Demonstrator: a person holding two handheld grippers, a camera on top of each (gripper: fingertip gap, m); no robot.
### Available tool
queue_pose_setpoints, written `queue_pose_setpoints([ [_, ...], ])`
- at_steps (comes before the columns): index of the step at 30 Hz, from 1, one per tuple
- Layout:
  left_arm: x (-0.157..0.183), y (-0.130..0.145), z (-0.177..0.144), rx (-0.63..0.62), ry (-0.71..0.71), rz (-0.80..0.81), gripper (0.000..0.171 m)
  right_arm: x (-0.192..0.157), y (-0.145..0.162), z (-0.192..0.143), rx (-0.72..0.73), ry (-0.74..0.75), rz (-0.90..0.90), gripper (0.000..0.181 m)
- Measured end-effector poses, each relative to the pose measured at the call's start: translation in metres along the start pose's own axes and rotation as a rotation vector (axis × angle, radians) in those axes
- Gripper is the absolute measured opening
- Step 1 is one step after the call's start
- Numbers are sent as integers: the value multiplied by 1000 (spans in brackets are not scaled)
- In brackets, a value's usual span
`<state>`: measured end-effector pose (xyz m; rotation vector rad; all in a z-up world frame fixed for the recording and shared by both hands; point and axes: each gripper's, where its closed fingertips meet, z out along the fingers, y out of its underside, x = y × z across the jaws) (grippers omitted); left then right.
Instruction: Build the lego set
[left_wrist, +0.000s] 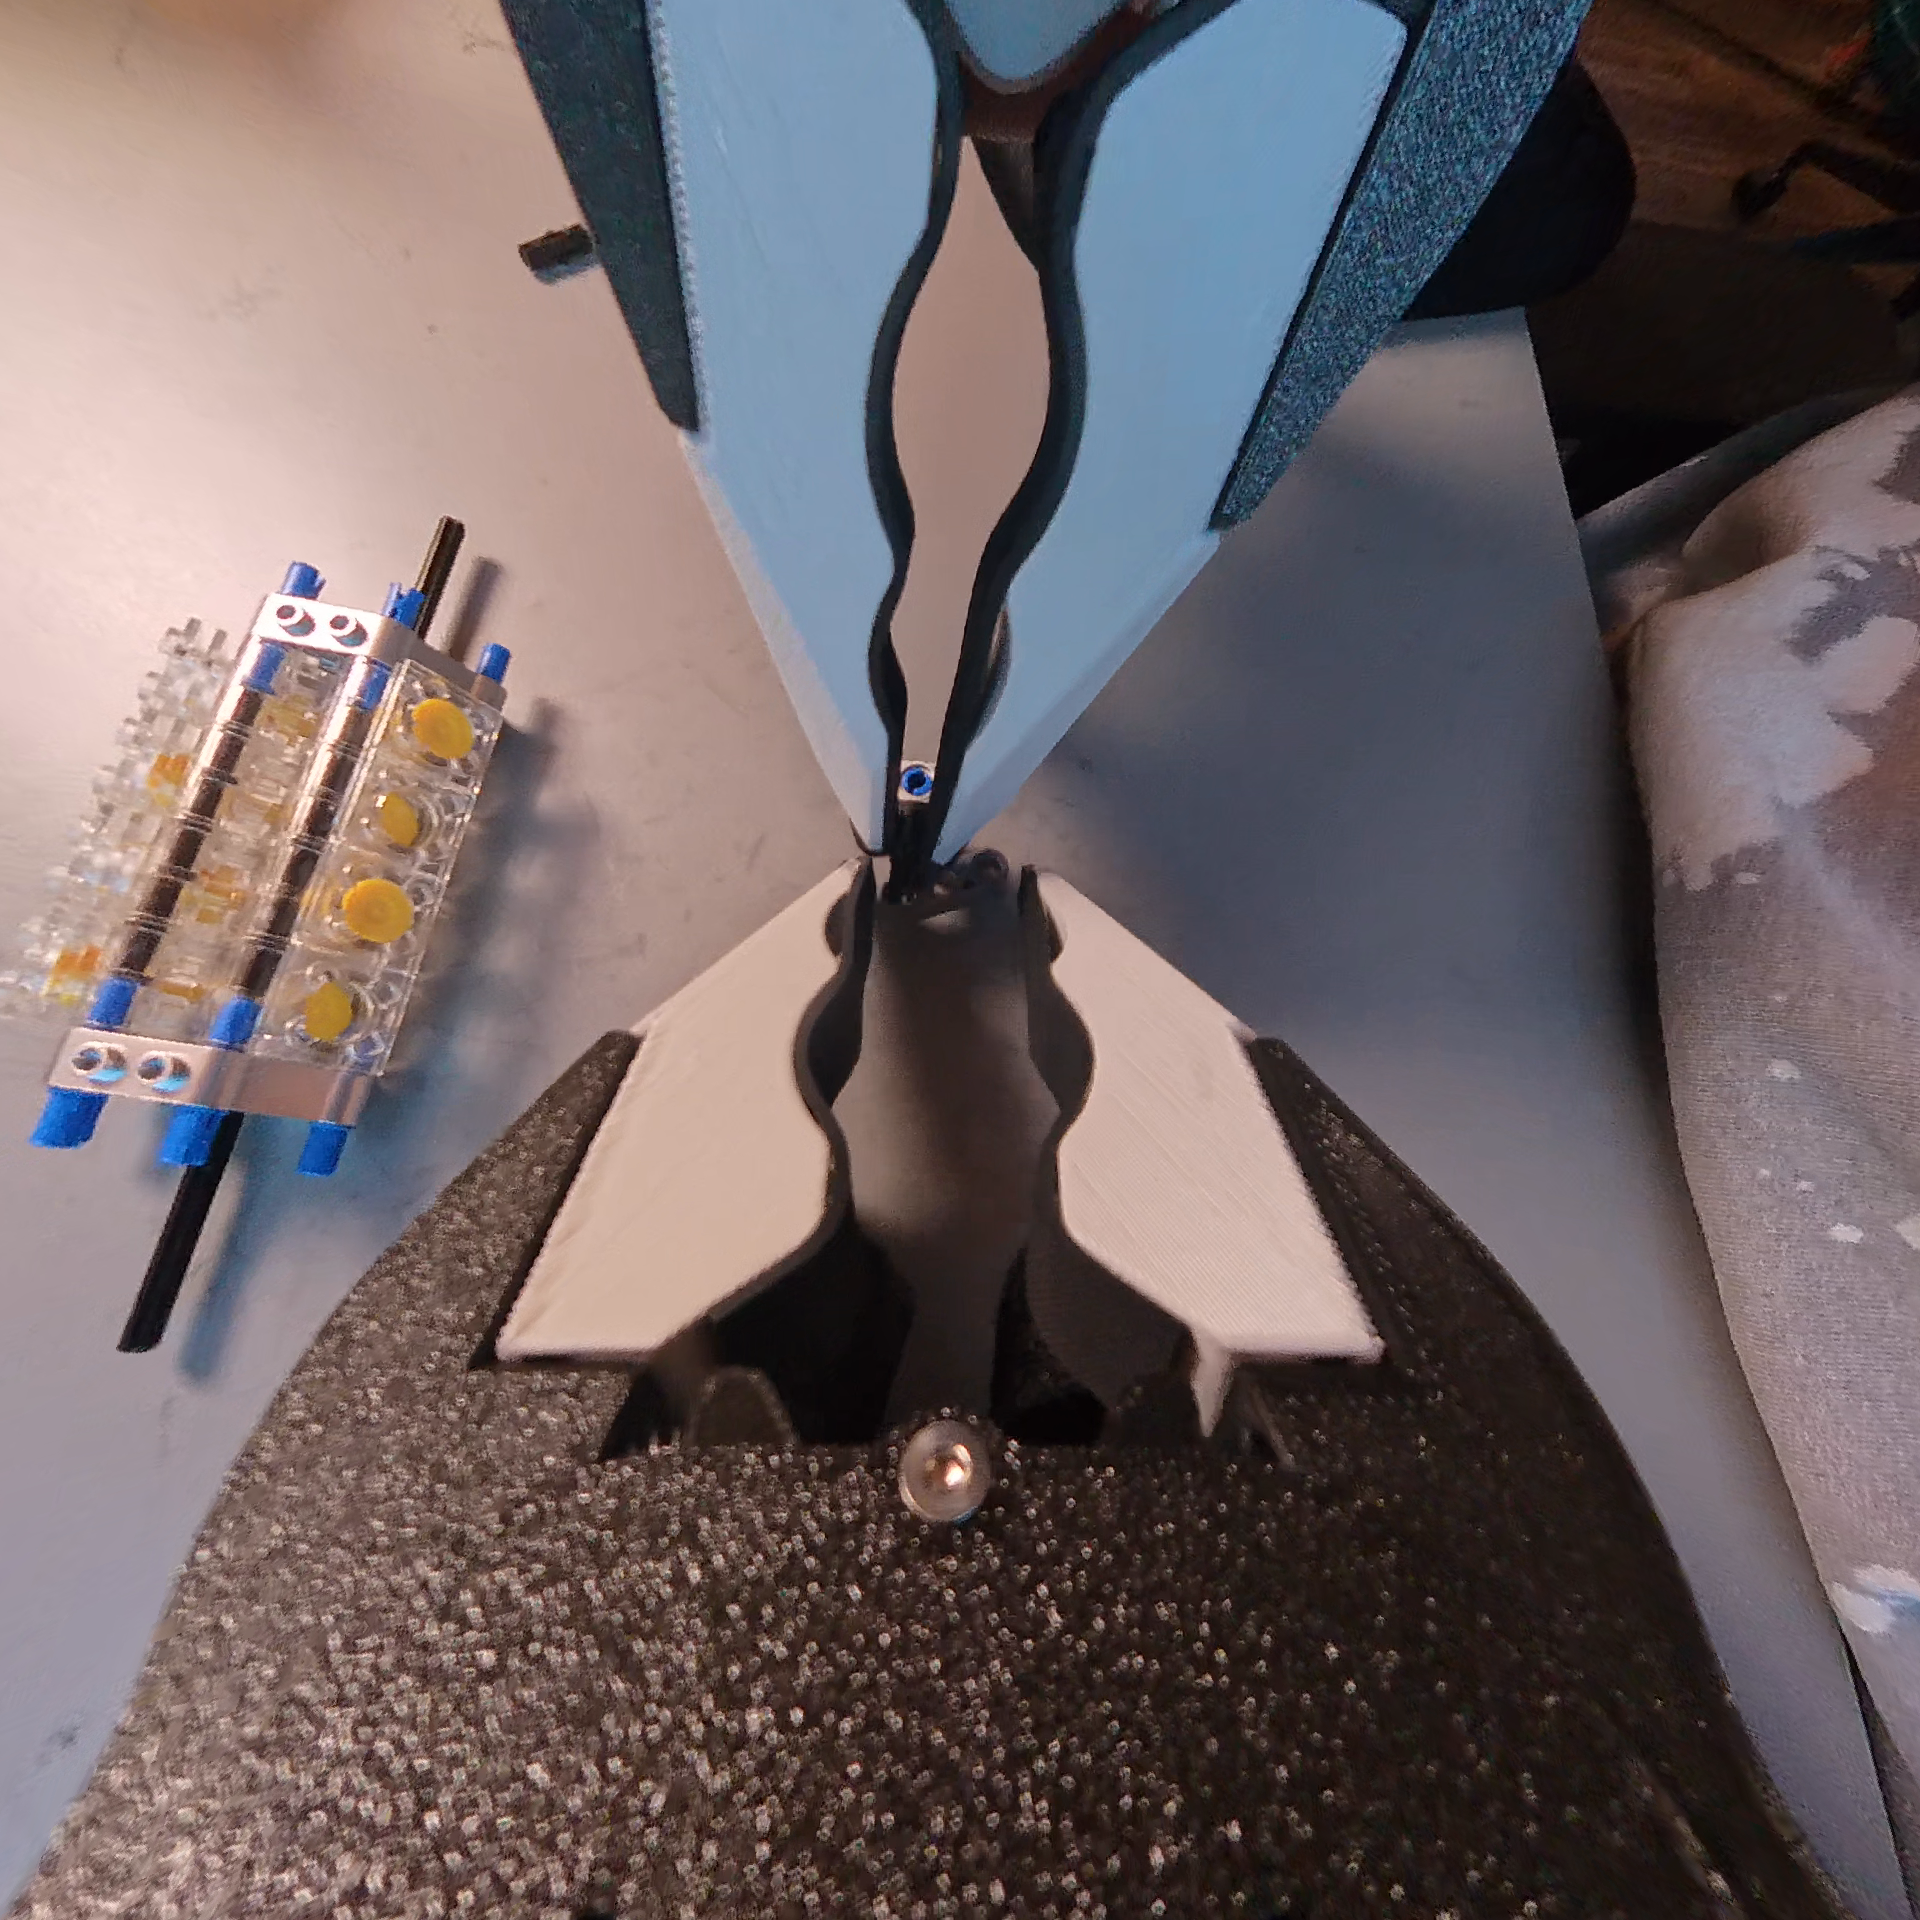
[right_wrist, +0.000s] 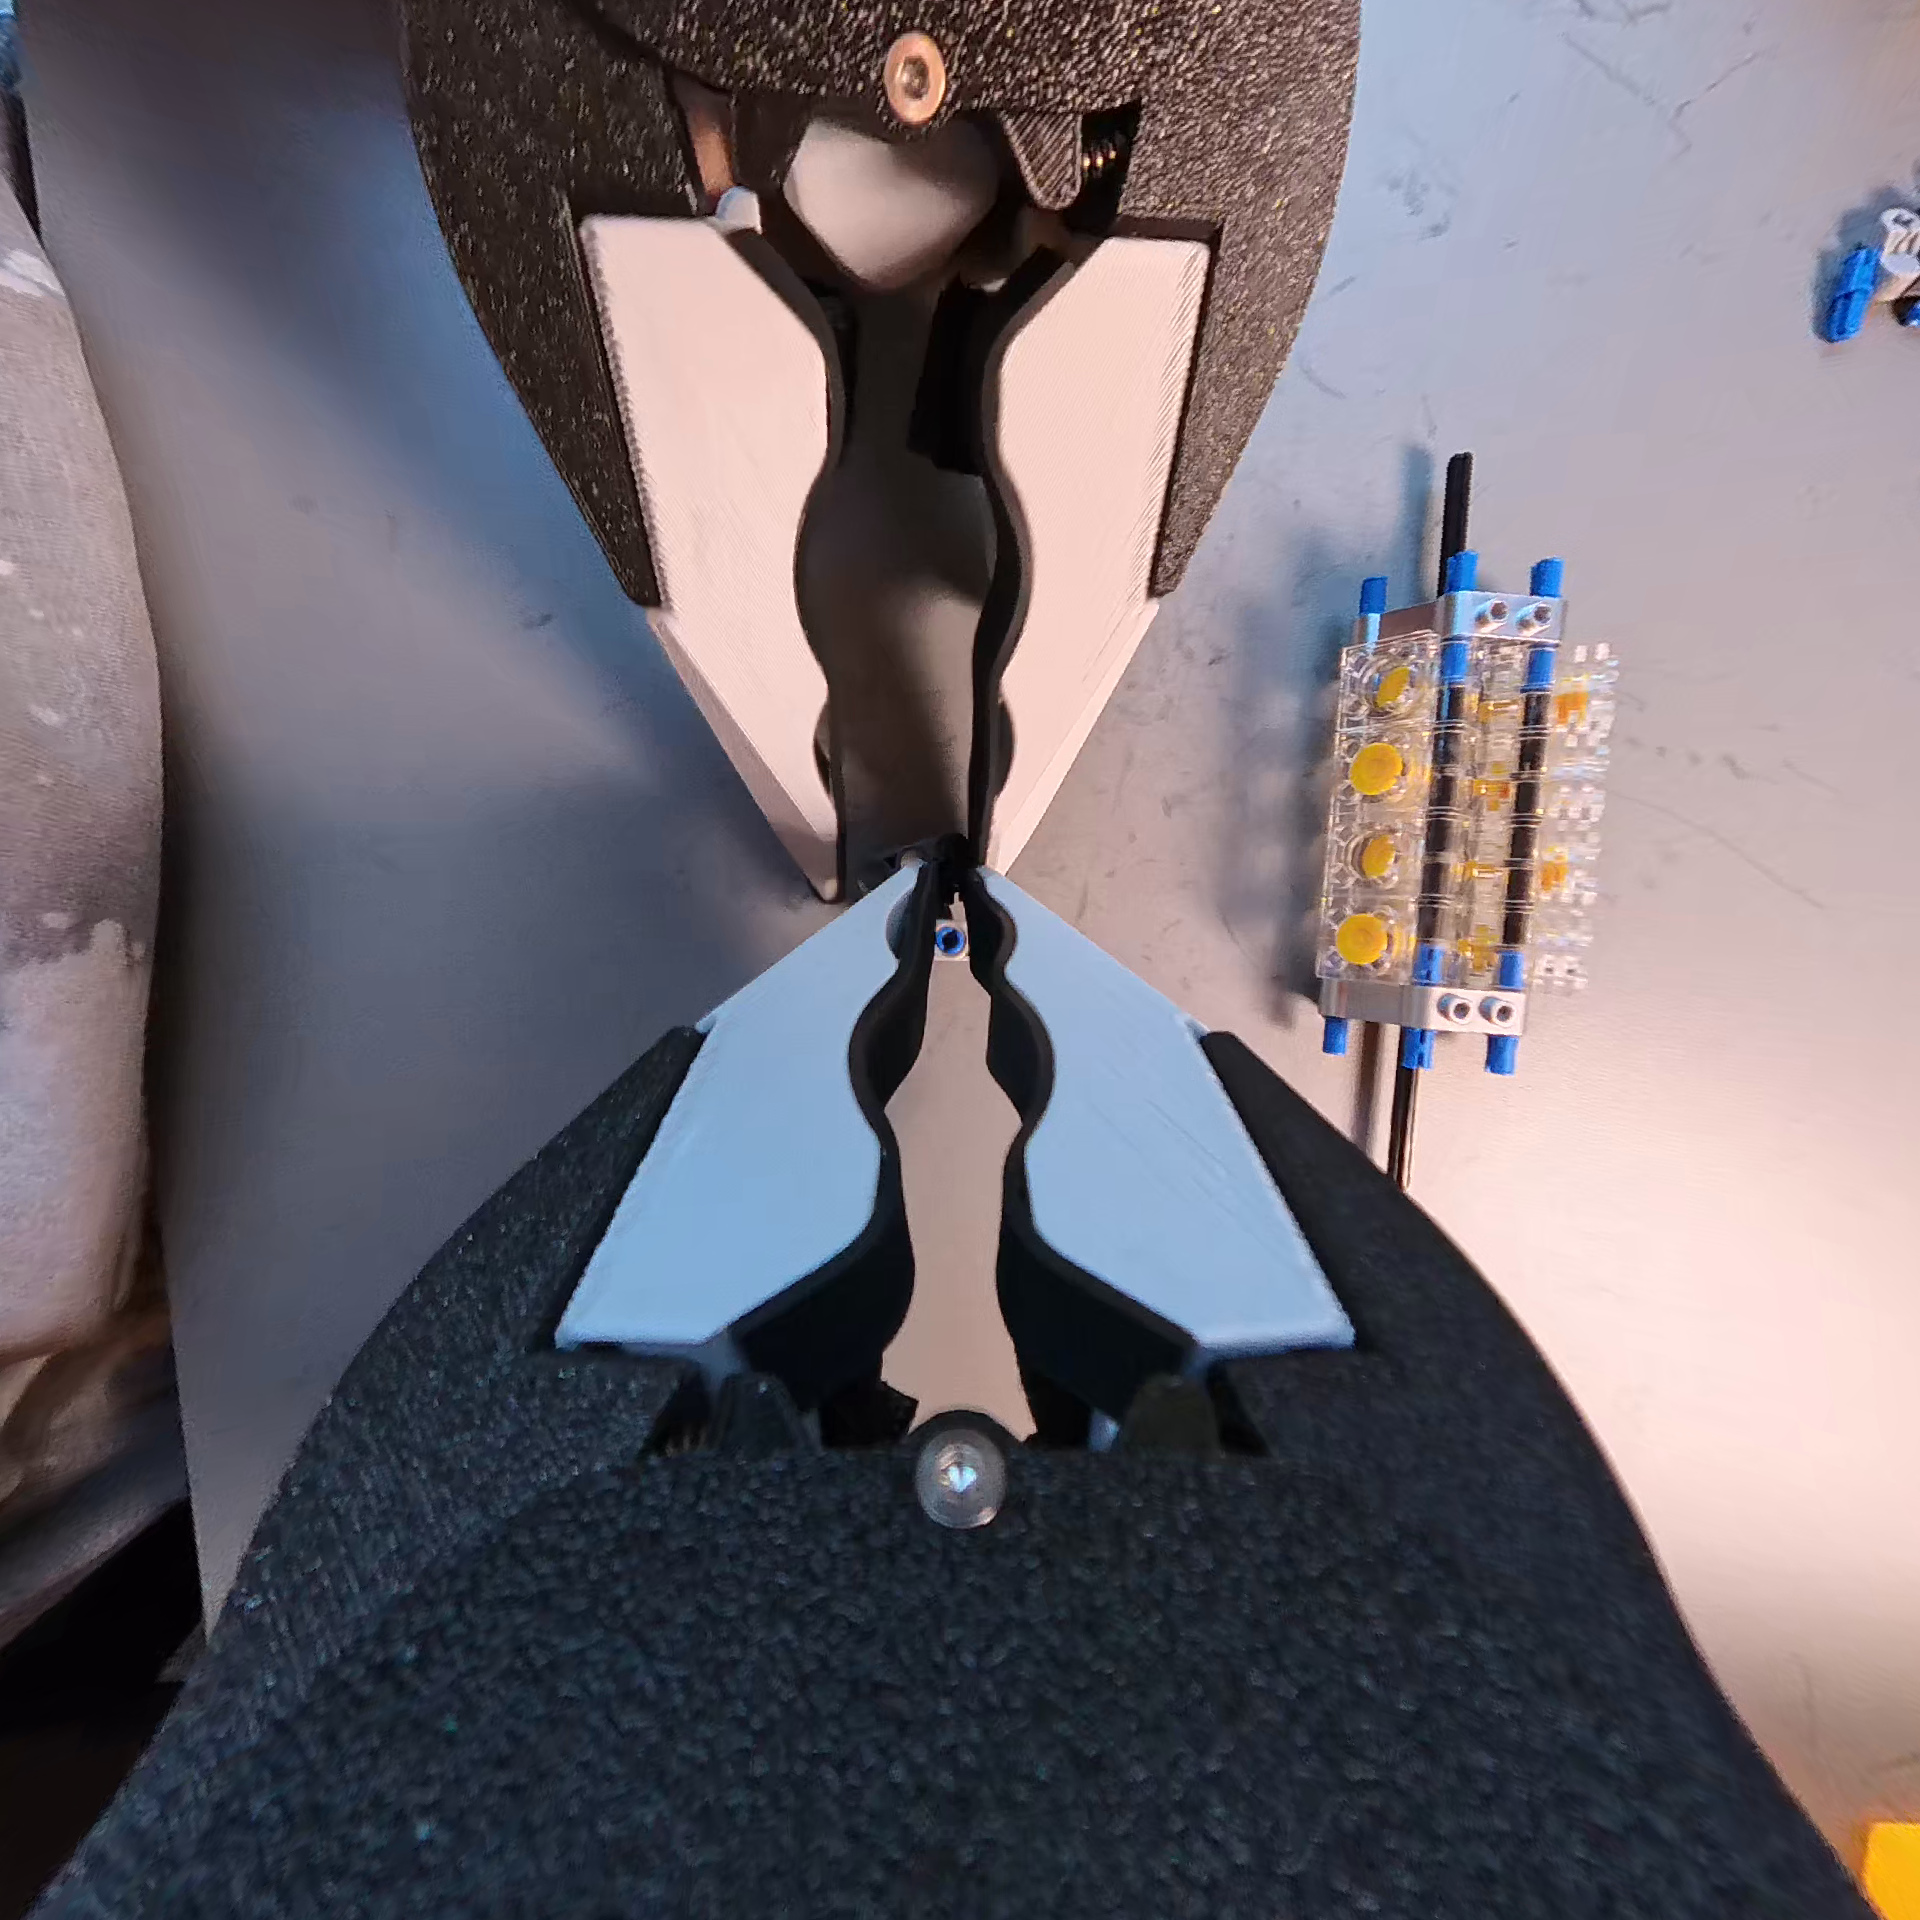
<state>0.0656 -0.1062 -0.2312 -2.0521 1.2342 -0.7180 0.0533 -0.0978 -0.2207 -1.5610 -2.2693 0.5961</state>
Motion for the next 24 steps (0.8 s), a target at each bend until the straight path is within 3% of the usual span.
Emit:
queue_pose_setpoints([
  [4, 0, -4, -10, 36, 41, -23, 30, 0, -3, -6, 47, 9, -11, 2],
  [13, 8, -32, -41, 256, 246, -155, 8, -6, -26, -31, 229, 97, -174, 2],
  [17, 15, -41, -49, 312, 276, -118, 3, -10, -33, -41, 281, 111, -216, 3],
  [24, 29, -62, -72, 487, 393, -77, 3, -20, -54, -69, 539, 27, -136, 3],
])
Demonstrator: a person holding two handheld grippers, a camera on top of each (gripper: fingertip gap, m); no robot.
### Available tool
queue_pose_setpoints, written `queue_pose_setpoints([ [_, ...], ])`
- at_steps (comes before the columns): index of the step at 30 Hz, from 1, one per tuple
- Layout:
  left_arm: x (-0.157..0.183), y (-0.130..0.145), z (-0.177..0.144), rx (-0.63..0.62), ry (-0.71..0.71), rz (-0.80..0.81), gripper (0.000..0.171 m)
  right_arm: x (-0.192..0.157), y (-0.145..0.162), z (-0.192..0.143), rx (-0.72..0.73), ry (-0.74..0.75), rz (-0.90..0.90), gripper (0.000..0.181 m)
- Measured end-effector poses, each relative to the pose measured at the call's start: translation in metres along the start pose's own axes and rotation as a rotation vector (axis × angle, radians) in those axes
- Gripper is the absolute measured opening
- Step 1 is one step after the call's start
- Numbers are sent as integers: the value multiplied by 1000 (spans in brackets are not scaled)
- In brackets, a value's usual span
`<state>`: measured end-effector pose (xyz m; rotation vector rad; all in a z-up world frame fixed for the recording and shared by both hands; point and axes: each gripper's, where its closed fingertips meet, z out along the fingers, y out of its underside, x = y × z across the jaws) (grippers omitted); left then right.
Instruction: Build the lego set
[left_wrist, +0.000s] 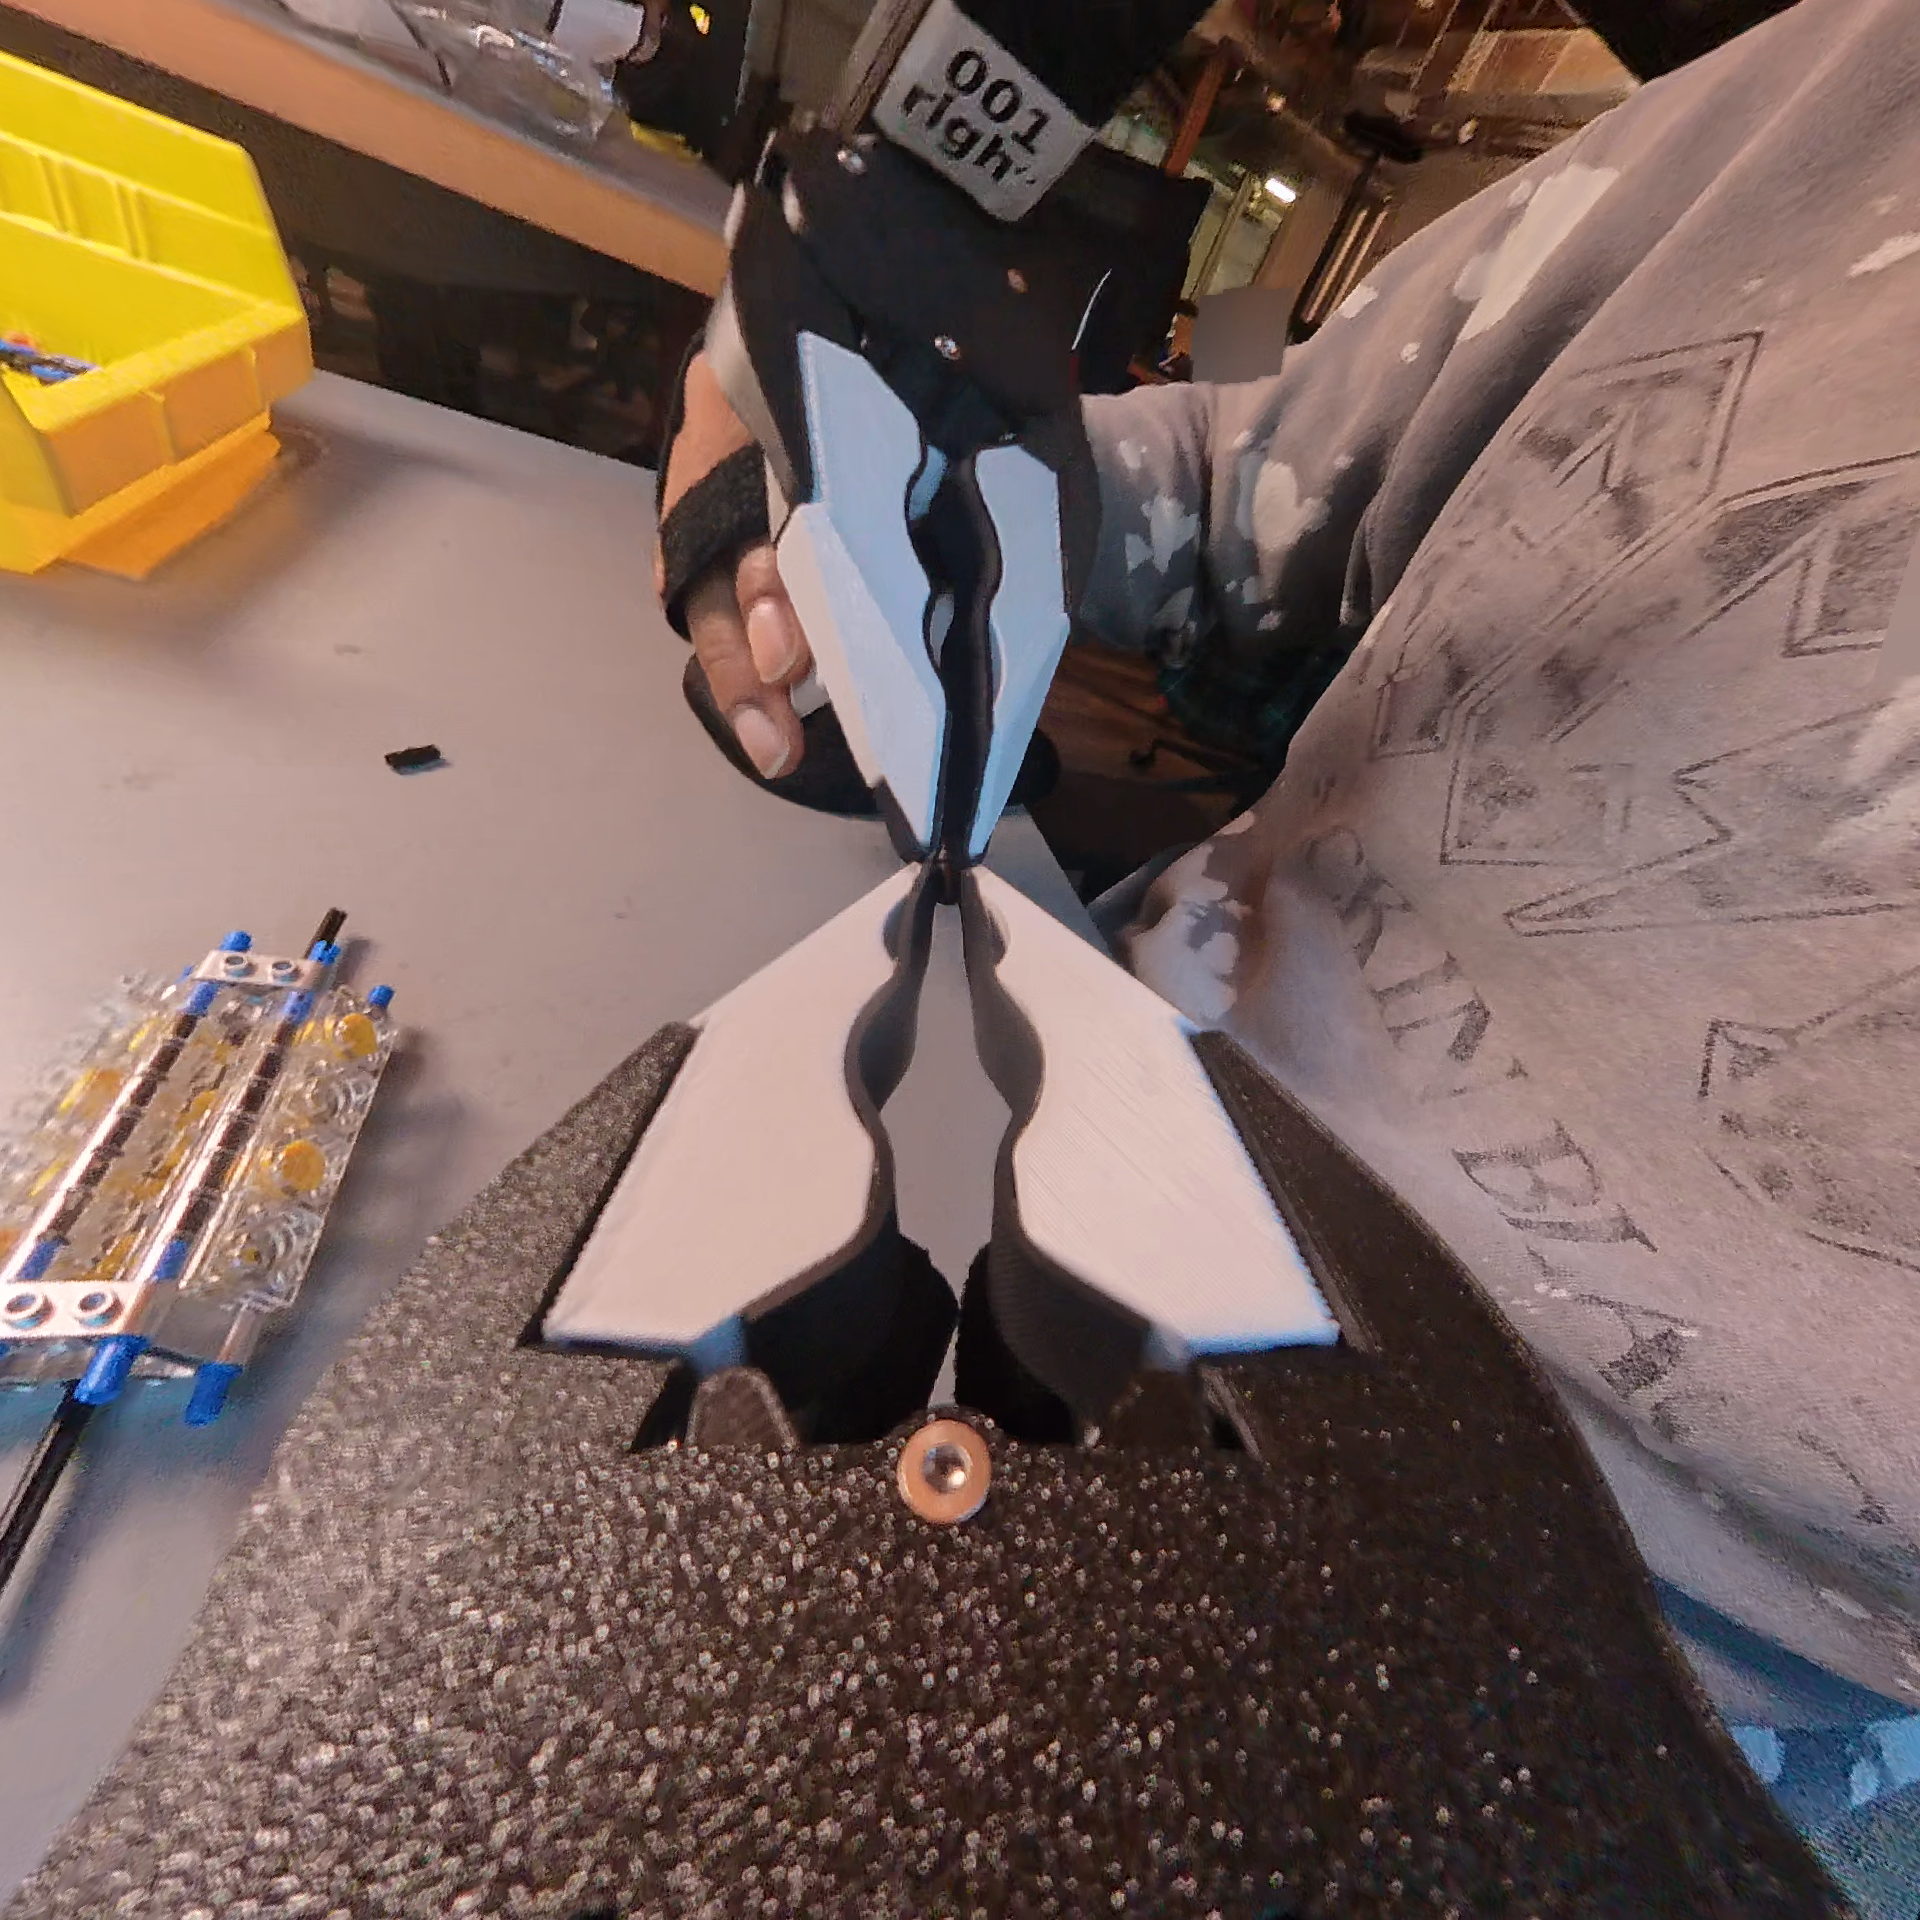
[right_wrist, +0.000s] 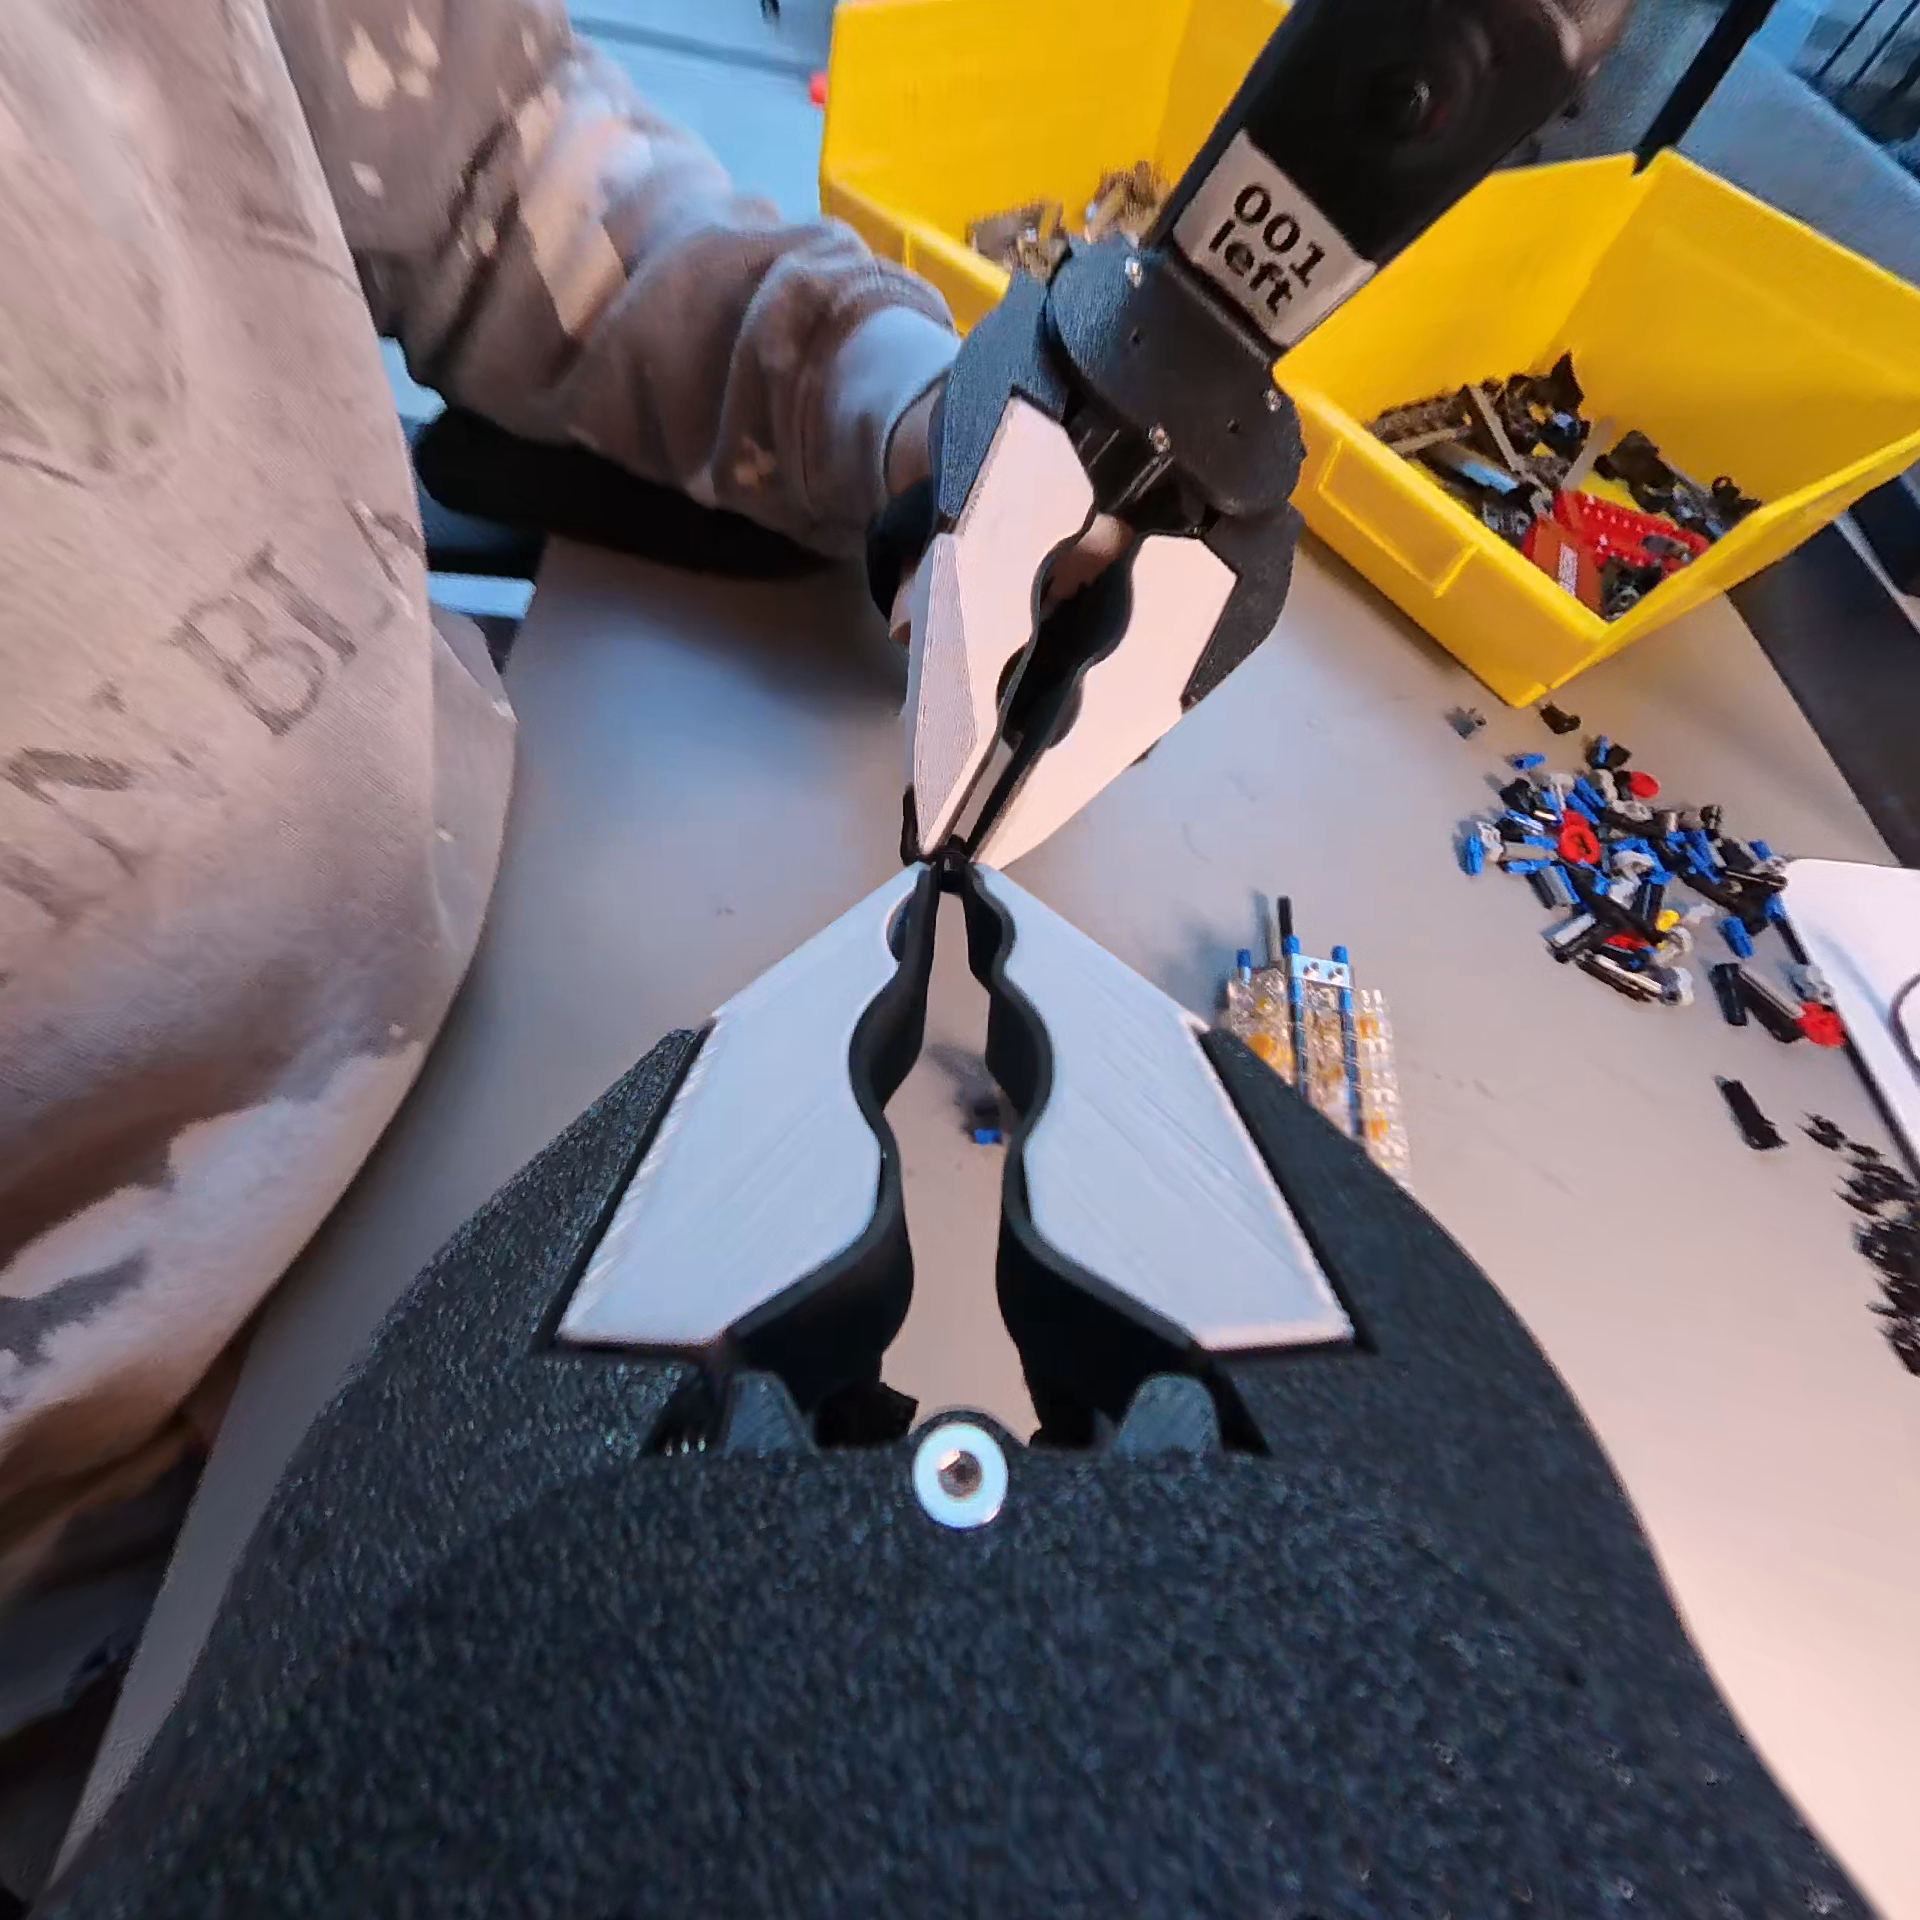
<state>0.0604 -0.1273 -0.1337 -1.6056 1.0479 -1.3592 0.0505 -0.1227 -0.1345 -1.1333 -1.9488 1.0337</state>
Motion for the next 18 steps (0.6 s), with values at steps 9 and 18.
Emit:
queue_pose_setpoints([
  [9, 16, -10, -1, 93, 125, -29, 2, -9, -18, -7, 198, -95, 111, 3],
  [18, 28, -19, -5, 152, 234, -86, 2, -14, -31, -9, 226, -112, 16, 4],
])
